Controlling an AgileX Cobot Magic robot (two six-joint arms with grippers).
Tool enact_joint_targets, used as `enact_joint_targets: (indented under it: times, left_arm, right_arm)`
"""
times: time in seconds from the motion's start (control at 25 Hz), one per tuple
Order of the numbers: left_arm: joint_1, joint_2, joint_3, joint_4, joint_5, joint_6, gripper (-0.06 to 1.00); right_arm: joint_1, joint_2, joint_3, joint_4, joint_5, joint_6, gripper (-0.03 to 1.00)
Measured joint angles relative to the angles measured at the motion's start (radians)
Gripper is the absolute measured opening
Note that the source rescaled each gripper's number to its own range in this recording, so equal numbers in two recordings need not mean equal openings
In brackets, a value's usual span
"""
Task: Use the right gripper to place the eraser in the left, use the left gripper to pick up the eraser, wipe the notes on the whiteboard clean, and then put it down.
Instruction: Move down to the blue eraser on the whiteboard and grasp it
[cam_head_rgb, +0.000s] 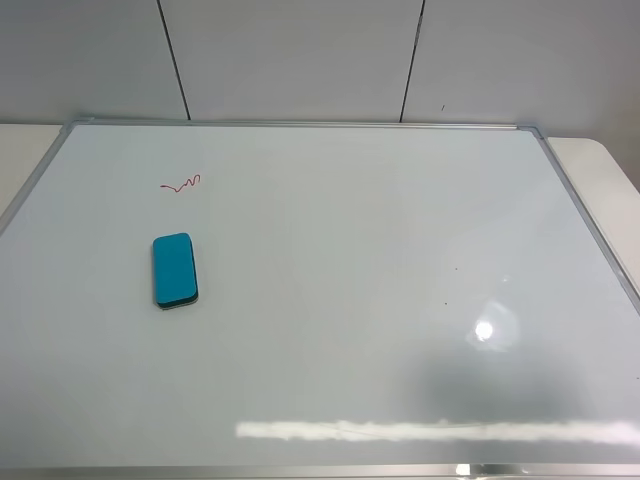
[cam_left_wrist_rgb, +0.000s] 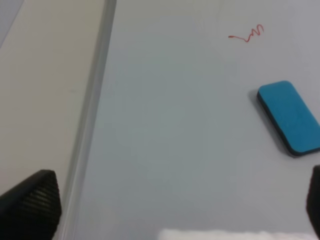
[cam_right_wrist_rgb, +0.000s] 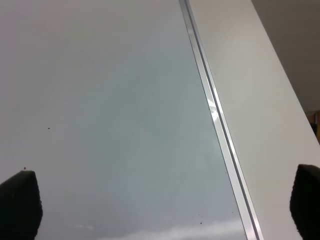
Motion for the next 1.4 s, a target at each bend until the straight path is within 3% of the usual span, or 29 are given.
enact_joint_targets:
  times: [0.88, 1.4]
  left_arm:
    - [0.0, 0.014, 0.0, 0.0, 0.0, 0.0, 1.0]
    - [0.0, 0.551, -0.212, 0.0, -0.075, -0.016, 1.0]
  right_arm:
    - [0.0, 0.0, 0.0, 0.0, -0.001, 0.0, 1.0]
    - [0.0, 0.0, 0.0, 0.0, -0.002, 0.0, 1.0]
